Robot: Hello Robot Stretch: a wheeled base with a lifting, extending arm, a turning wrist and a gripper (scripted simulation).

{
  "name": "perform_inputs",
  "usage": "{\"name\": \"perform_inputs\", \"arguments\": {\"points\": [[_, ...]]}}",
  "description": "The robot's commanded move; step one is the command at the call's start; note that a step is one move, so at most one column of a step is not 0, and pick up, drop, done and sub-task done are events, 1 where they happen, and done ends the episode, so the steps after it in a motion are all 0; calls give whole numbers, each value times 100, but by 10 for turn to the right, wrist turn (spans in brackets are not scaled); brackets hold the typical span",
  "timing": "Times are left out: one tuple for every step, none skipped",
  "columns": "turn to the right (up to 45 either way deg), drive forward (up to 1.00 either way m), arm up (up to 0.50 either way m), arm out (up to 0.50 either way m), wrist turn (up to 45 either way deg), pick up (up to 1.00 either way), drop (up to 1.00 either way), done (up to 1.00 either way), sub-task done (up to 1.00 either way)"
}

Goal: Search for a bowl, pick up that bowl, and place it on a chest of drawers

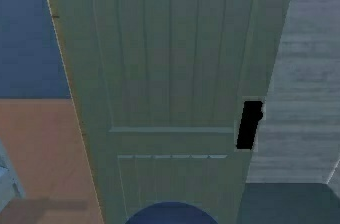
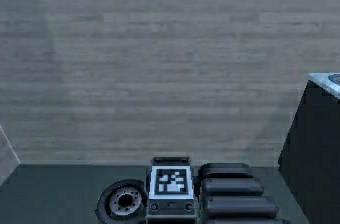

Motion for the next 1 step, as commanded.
{"name": "perform_inputs", "arguments": {"points": [[-420, 0, 0, 0, 0, 0, 0, 0, 0]]}}
